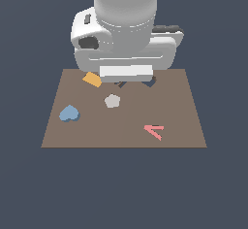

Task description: Insert a designated object into the corresponding slot on a board.

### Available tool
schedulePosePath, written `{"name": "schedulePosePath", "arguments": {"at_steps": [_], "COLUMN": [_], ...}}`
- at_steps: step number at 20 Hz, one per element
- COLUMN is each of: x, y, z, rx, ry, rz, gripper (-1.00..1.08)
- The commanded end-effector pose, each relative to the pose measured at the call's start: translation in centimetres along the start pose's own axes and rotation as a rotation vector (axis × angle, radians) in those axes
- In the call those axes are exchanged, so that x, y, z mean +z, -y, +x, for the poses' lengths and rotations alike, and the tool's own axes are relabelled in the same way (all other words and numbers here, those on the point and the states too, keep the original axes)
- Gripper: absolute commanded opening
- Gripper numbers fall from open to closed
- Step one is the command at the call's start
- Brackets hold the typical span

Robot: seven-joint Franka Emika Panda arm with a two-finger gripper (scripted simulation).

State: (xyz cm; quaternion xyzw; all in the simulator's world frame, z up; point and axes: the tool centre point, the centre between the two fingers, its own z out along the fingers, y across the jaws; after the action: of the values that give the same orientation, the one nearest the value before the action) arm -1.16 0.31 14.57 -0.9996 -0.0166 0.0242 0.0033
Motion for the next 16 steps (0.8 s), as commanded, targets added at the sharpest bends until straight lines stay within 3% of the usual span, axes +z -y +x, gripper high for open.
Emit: {"name": "schedulePosePath", "arguments": {"at_steps": [1, 9, 16], "x": [0.0, 0.9, 3.1], "y": [0.0, -1.3, -5.2], "z": [0.0, 1.1, 3.6], "rx": [0.000, 0.066, 0.242], "ry": [0.000, -0.004, -0.016], "rz": [0.000, 0.000, 0.001], "gripper": [1.00, 1.00, 1.00]}}
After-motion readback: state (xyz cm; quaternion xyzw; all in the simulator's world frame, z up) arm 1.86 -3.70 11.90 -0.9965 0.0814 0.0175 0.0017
